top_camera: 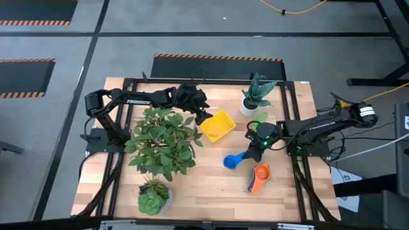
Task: Nest measuring cups in basket
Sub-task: Move the blue measuring cup to the center of the table, then stack the blue measuring cup on top of the orange measuring cup
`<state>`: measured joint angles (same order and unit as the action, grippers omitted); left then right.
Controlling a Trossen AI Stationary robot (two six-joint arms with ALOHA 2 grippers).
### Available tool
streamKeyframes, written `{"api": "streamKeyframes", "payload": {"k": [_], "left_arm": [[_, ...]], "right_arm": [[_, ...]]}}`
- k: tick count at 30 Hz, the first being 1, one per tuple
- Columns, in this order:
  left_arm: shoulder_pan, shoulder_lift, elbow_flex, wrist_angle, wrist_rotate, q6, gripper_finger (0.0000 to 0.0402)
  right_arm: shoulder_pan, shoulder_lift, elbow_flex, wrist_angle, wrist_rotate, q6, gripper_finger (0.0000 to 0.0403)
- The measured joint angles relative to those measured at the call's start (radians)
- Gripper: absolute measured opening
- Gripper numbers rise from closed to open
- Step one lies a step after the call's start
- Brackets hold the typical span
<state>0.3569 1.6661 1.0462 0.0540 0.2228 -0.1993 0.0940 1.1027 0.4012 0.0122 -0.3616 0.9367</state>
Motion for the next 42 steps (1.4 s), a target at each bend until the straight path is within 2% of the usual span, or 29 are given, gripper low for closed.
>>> {"api": "streamKeyframes", "payload": {"k": [6,9,12,22,31,38,42], "left_arm": [[0.0,0.0,0.0,0.0,-0.117,0.0,0.029],[0.0,0.0,0.0,0.0,-0.142,0.0,0.029],[0.0,0.0,0.0,0.0,-0.143,0.0,0.029],[0.0,0.0,0.0,0.0,-0.143,0.0,0.029],[0.0,0.0,0.0,0.002,-0.144,0.0,0.029],[0.0,0.0,0.0,0.004,-0.144,0.0,0.029],[0.0,0.0,0.0,0.008,-0.144,0.0,0.029]], "right_arm": [[0.0,0.0,-0.001,-0.026,0.015,0.0,0.0104],[0.0,0.0,-0.001,-0.024,0.015,-0.003,0.0143],[0.0,0.0,-0.001,-0.035,0.025,-0.005,0.0163],[0.0,0.0,-0.001,-0.256,-0.015,-0.021,0.0164],[0.0,-0.056,0.009,-0.318,-0.086,-0.021,0.0164],[0.0,-0.144,0.071,-0.574,-0.084,-0.026,0.0164],[0.0,-0.181,0.116,-0.619,-0.039,-0.034,0.0164]]}}
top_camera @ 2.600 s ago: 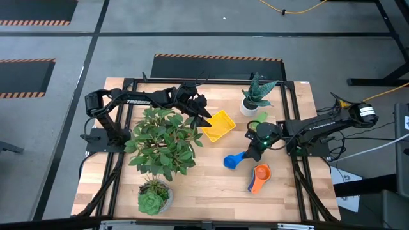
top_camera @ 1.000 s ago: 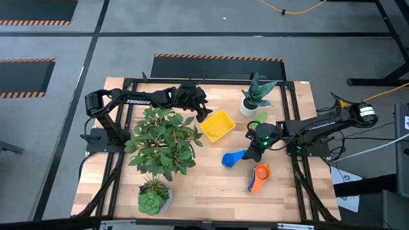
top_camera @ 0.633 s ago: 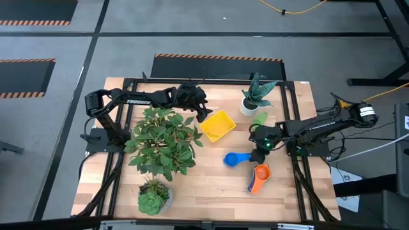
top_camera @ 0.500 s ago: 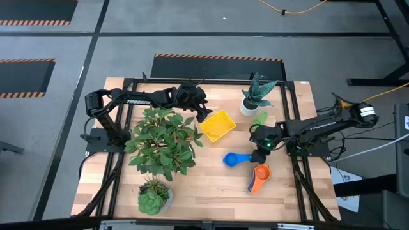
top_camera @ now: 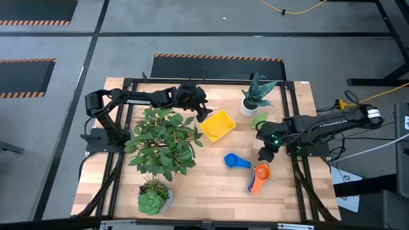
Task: Nest measuring cups in basket
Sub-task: Stack the blue measuring cup on top of the orange measuring cup
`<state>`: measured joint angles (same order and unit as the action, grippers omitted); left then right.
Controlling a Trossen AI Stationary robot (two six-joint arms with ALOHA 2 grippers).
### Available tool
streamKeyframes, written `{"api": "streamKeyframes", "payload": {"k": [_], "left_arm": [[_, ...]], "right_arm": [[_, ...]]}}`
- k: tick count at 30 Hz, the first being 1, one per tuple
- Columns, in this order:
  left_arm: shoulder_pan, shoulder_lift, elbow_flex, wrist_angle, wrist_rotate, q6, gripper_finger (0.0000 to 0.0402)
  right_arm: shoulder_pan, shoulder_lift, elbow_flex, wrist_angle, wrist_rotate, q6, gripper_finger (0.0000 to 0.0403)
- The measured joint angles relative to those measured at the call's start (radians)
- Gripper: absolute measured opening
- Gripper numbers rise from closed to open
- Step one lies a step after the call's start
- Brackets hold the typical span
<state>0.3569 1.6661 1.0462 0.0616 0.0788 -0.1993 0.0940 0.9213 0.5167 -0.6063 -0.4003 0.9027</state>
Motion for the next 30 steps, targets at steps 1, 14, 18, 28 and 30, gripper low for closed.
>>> {"api": "streamKeyframes", "payload": {"k": [1,14,18,28,30], "left_arm": [[0.0,0.0,0.0,0.005,0.0,0.0,0.029],[-0.071,-0.128,0.0,-0.073,0.019,0.188,0.029],[-0.117,-0.245,0.001,-0.226,-0.104,0.241,0.029],[-0.263,-0.487,-0.049,-0.511,-0.292,0.25,0.029],[-0.288,-0.531,-0.091,-0.5,-0.302,0.232,0.029]], "right_arm": [[0.0,-0.004,0.017,0.002,0.023,-0.008,0.0164],[0.0,0.025,0.233,0.083,0.25,-0.235,0.0164],[0.0,0.082,0.246,0.166,0.251,-0.32,0.0164],[0.0,0.332,0.376,0.209,0.25,-0.604,0.0164],[0.0,0.387,0.416,0.191,0.25,-0.673,0.0164]]}}
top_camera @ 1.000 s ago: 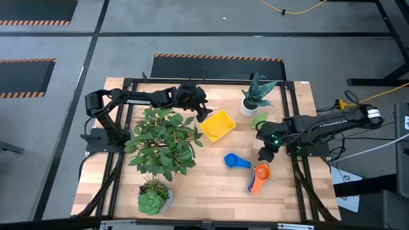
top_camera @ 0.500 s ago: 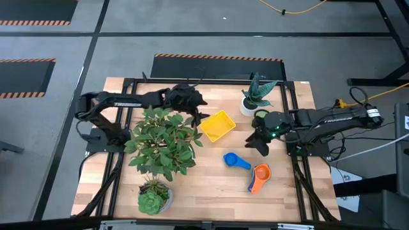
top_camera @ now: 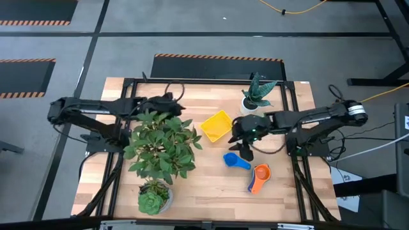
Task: Nest measuring cups in basket
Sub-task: Stack the blue measuring cup on top of the orange measuring cup
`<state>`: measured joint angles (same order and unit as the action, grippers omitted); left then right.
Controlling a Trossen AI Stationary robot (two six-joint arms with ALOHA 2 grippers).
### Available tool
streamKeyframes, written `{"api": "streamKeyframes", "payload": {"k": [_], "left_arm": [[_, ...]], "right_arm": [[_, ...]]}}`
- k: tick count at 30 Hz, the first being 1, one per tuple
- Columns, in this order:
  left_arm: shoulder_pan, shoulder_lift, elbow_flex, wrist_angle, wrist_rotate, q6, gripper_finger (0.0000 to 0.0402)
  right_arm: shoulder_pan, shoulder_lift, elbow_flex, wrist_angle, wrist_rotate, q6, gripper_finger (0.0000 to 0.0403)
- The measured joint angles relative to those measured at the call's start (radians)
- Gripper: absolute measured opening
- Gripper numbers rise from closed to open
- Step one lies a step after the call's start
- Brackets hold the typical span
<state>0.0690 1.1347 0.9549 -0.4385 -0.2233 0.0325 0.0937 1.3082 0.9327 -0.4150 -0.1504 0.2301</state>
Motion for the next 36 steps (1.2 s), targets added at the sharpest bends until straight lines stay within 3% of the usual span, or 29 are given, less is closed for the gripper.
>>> {"api": "streamKeyframes", "payload": {"k": [7,14,36], "left_arm": [[-0.063,-0.126,-0.179,0.027,-0.001,-0.076,0.029],[-0.079,-0.177,-0.305,0.098,-0.001,-0.109,0.029],[-0.078,-0.172,-0.348,0.144,-0.004,-0.109,0.029]], "right_arm": [[0.0,0.185,0.138,-0.202,0.001,-0.192,0.0164],[0.0,0.32,0.16,-0.211,0.001,-0.291,0.0164],[0.0,0.495,0.16,-0.176,-0.026,-0.318,0.0163]]}}
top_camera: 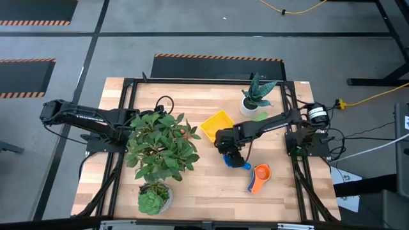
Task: Nest measuring cups in basket
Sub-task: Stack the blue measuring cup on top of the orange measuring cup
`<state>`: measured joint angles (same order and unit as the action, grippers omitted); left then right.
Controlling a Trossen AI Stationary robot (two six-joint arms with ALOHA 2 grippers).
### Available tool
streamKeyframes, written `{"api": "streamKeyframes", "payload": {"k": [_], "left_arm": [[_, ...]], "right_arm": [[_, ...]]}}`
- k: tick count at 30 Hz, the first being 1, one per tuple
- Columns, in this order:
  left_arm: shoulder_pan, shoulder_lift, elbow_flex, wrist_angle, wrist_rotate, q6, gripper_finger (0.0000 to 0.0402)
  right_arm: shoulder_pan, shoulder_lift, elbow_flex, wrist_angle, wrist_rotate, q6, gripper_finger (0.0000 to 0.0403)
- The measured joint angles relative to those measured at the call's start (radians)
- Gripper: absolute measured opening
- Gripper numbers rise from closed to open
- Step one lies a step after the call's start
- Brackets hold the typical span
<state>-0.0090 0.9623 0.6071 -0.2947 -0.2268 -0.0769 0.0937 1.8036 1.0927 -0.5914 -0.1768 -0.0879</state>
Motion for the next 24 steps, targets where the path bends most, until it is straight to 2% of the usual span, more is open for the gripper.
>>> {"api": "streamKeyframes", "payload": {"k": [5,13,17,24], "left_arm": [[0.0,0.0,0.0,0.002,0.0,0.0,0.029],[0.0,0.0,0.0,0.002,0.0,0.0,0.029],[0.0,0.0,0.0,0.002,0.0,-0.002,0.029],[0.0,0.0,0.0,0.002,0.002,-0.003,0.029]], "right_arm": [[0.0,0.017,0.0,0.001,0.0,0.031,0.0135],[0.0,0.017,0.0,-0.003,0.0,0.108,0.0016],[0.0,0.013,0.001,-0.014,0.0,0.175,0.0021],[0.003,-0.003,0.102,-0.205,0.0,0.261,0.0011]]}}
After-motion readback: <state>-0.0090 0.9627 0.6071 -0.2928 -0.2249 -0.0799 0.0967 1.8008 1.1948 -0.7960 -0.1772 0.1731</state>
